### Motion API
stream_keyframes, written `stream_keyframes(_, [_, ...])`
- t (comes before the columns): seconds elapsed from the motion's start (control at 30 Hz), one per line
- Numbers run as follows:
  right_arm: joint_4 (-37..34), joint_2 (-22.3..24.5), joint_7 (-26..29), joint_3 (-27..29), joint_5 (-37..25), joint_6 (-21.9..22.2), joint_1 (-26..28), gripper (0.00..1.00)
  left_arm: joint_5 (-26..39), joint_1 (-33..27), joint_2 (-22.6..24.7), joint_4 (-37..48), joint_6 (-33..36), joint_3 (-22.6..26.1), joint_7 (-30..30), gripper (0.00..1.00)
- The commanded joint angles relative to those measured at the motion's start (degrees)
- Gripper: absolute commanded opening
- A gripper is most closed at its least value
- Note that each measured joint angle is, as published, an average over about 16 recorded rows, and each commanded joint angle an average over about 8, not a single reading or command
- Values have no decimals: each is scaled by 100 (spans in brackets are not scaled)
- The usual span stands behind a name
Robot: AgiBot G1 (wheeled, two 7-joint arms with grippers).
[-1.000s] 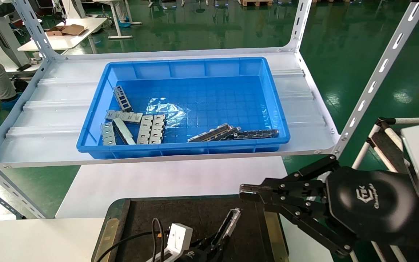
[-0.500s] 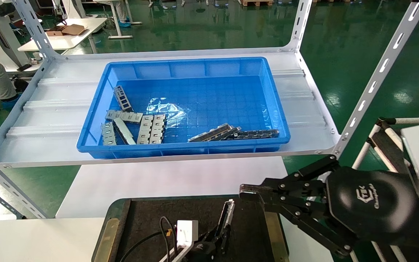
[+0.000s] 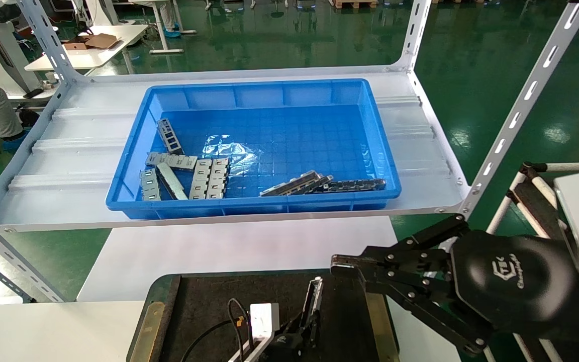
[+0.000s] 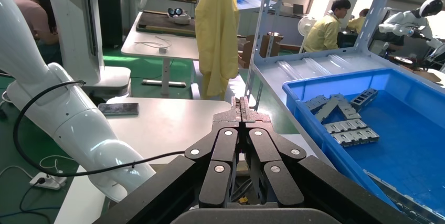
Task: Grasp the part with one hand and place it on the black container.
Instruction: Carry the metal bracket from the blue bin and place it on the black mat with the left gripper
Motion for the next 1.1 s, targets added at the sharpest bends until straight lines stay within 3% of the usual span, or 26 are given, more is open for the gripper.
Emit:
stream_keyframes(0.03, [0,0,0,0,0,0,0,0,-62,-56,1,17,-140,181,-83,0])
stream_keyframes(0.2, [0,0,0,-1,1,0,0,2,-199,-170,2,67,-417,542,-314,0])
stream_keyframes(0.27, [0,0,-1,-1,1,0,0,9,-263,-212,5,86,-520,674,-414,0])
stream_keyframes(0.33, [0,1,-1,-1,1,1,0,23,-333,-254,7,102,-621,806,-519,4])
stream_keyframes(0.4, [0,1,-1,-2,1,1,0,48,-404,-297,9,113,-715,933,-621,20])
stream_keyframes(0.5, [0,1,-1,-2,1,1,1,81,-501,-362,10,117,-838,1124,-765,57])
stream_keyframes(0.6, [0,1,-1,-2,2,1,1,100,-576,-425,8,107,-941,1306,-893,91])
stream_keyframes(0.67, [0,1,-1,-3,2,1,1,100,-615,-463,7,97,-999,1419,-972,100])
stream_keyframes(1.1, [0,2,-2,-4,3,2,1,100,-743,-679,0,37,-1304,2006,-1407,100])
